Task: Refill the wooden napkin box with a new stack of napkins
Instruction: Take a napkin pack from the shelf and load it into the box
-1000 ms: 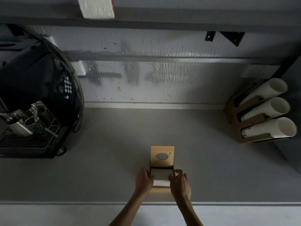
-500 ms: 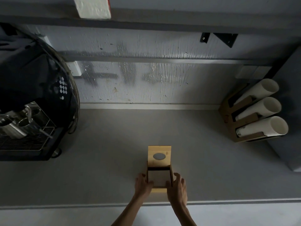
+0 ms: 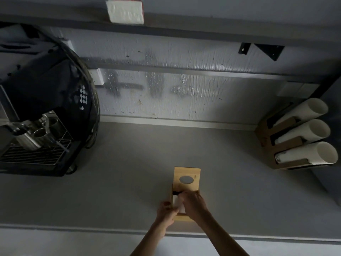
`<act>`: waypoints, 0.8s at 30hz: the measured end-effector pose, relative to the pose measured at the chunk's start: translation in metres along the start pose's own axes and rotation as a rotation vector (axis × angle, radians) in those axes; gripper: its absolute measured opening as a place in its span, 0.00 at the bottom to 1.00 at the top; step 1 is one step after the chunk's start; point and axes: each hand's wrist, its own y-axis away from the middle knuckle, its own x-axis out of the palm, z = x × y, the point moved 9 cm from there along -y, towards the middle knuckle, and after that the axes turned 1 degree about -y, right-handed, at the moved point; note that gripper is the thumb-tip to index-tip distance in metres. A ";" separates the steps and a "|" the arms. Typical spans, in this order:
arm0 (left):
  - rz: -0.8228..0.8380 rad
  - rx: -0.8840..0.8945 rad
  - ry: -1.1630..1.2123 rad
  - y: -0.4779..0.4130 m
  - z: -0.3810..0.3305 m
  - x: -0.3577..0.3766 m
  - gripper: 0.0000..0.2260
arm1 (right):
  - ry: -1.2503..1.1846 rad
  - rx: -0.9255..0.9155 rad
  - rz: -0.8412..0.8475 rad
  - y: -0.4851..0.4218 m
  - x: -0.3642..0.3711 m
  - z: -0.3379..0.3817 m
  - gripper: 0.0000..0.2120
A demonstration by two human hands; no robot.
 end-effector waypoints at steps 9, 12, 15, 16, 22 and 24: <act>0.040 -0.072 0.039 0.005 0.003 0.003 0.20 | 0.104 0.109 0.337 -0.019 0.012 0.002 0.13; 0.057 -0.054 0.050 0.012 -0.002 0.005 0.15 | 0.117 0.146 0.517 -0.022 0.022 0.004 0.16; 0.058 -0.030 0.081 0.012 -0.002 0.005 0.11 | 0.126 0.171 0.626 -0.022 0.027 0.007 0.18; 0.066 -0.020 0.097 0.015 -0.003 0.005 0.09 | 0.114 0.179 0.641 -0.022 0.027 0.008 0.18; 0.159 0.019 0.168 0.020 0.001 0.009 0.12 | 0.124 0.174 0.697 -0.028 0.024 0.009 0.07; 0.154 0.023 0.191 0.021 0.002 0.010 0.14 | 0.133 0.171 0.727 -0.027 0.025 0.010 0.07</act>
